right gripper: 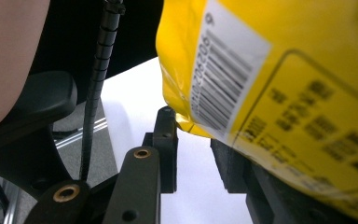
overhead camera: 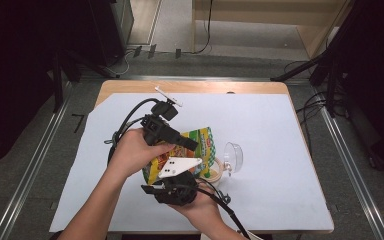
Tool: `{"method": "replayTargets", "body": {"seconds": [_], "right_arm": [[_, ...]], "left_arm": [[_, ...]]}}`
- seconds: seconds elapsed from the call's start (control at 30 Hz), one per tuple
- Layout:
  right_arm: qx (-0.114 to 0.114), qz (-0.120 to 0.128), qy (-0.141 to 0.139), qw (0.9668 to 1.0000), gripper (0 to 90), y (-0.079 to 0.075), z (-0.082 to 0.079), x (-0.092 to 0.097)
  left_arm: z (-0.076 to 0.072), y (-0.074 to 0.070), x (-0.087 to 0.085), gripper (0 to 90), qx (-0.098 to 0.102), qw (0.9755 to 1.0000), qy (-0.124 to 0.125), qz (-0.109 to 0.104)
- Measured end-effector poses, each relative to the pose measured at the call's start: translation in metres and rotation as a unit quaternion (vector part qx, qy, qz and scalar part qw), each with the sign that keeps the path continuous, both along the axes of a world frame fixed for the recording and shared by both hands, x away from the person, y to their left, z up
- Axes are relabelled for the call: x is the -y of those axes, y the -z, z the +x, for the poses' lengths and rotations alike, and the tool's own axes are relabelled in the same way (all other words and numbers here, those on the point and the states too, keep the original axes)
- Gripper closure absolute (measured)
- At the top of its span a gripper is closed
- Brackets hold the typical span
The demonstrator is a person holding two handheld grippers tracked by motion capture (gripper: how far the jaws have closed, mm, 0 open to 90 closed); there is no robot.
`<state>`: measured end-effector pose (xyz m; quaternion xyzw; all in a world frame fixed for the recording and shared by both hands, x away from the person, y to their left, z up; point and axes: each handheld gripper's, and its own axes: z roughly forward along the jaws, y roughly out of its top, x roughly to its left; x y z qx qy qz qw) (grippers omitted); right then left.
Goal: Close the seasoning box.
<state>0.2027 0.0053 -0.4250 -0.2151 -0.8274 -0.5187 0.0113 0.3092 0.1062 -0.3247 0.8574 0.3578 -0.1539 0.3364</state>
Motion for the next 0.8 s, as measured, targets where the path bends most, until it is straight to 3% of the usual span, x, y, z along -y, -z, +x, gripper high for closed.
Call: {"method": "replayTargets", "body": {"seconds": [0.8], "right_arm": [[0.009, 0.002, -0.002, 1.0, 73.6, -0.0018, -0.0027, -0.0001]], "left_arm": [[-0.0004, -0.0001, 0.0001, 70.6, 0.002, 1.0, 0.001, 0.0]]}}
